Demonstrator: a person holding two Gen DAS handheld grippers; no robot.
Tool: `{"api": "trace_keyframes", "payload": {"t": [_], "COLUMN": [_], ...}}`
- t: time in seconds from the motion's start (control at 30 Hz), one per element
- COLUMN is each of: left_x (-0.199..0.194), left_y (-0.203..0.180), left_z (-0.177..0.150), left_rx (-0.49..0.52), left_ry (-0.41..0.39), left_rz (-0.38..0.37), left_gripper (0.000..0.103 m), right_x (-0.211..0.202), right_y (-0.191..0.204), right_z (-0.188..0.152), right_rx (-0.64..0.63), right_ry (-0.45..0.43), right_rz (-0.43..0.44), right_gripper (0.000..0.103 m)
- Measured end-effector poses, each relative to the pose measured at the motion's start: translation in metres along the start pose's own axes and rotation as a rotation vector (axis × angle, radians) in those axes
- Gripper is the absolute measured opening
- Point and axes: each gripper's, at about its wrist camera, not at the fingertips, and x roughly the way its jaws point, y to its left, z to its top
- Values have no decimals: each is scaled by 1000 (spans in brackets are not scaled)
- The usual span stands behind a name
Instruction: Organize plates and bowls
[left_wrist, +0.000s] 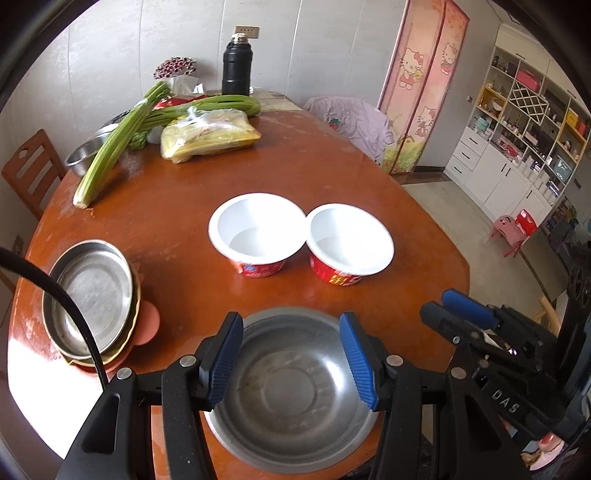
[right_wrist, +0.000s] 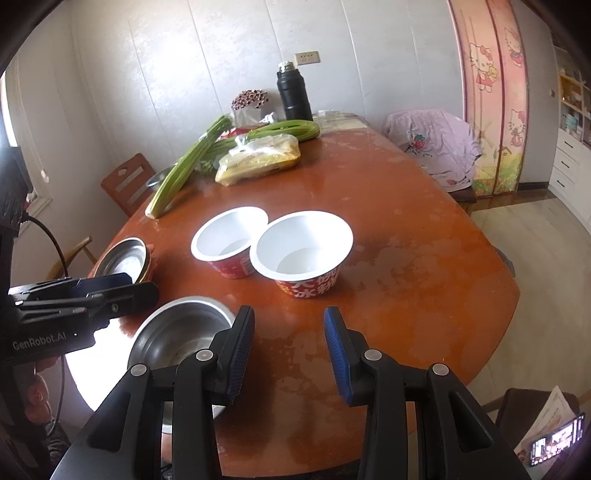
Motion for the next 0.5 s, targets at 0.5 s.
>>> {"api": "trace_keyframes", "payload": {"t": [0.5], "left_x": [62], "left_y": [-18], "left_z": [42], "left_rx": [-26], "left_ry": [78], "left_rz": [-132], "left_gripper": [54], "right_x": [30], "right_y": [-34], "right_z": [25], "right_rx": [41], "right_ry": [11], "right_rz": [-51], "right_gripper": [40]}}
